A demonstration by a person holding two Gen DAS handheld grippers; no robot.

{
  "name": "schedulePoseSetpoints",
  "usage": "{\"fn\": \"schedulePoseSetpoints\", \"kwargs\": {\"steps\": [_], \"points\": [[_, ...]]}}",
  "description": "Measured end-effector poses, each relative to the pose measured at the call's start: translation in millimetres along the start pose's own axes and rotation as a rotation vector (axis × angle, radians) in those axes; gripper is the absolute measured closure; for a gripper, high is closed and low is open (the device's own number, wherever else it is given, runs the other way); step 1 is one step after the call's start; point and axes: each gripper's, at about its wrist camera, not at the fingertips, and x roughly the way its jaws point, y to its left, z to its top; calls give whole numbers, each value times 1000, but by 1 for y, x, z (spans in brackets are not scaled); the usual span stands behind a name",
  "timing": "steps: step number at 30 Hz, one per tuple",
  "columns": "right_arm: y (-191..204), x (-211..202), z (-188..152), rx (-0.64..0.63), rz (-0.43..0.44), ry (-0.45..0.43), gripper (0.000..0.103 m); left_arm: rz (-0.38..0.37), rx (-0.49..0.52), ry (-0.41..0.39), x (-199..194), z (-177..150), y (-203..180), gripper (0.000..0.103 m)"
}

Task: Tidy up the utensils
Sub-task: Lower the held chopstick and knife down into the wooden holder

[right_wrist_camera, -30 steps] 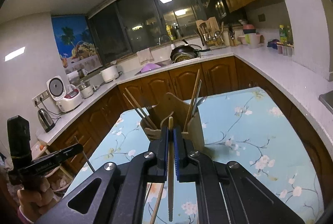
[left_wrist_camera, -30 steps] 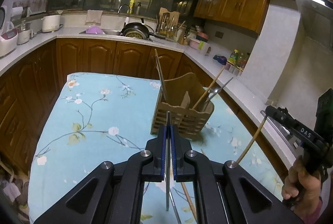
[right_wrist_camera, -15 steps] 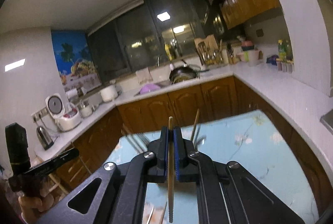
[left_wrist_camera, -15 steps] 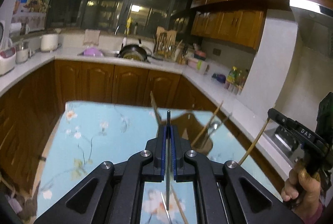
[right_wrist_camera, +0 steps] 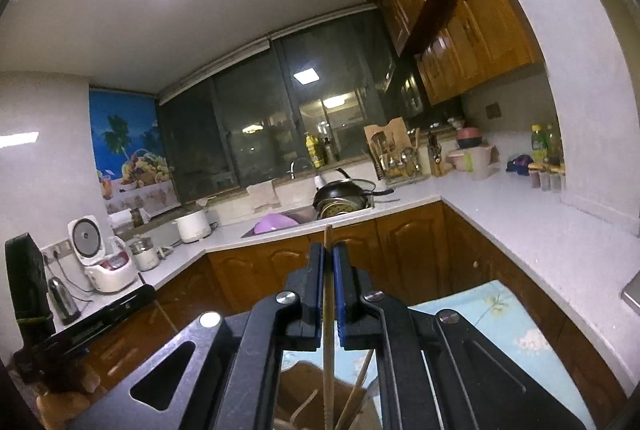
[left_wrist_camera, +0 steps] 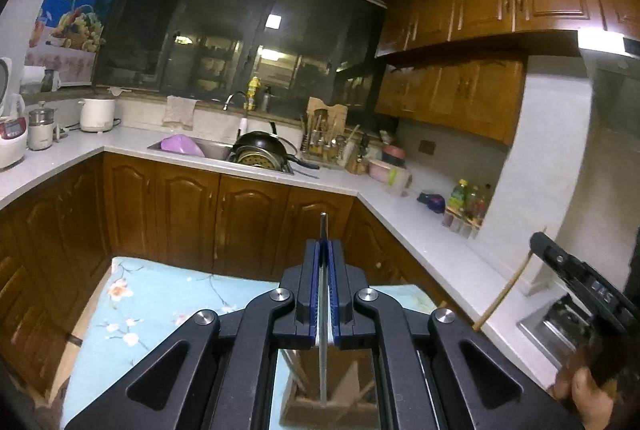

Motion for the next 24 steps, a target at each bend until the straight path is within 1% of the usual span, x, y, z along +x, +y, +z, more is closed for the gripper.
{"fn": "schedulePoseSetpoints", "kwargs": {"steps": [3,7,9,13,17,19,20,24], "points": [[2,10,-9,-16,-18,-1,98,26,-5,-4,22,-16,-3,101],[-1,18,-27,-24,-32,21,98,52,2,2,35,-37,-9,101],[-3,21,-40,-26,-41,35,98,57,10,15,39,-47,-12,101],[-9,27,-65,-13,-46,89,98,60,10,69,50,-68,-13,101],[-19,29,-83,15,-50,139,98,56,8,113,55,-69,-8,100],[-23,31,-92,27,-55,164,98,46,7,102,51,-64,-4,100],[-24,30,-95,25,-62,160,98,45,9,98,48,-60,-2,100],[-27,32,-90,25,-64,180,98,44,8,104,48,-53,1,100]]}}
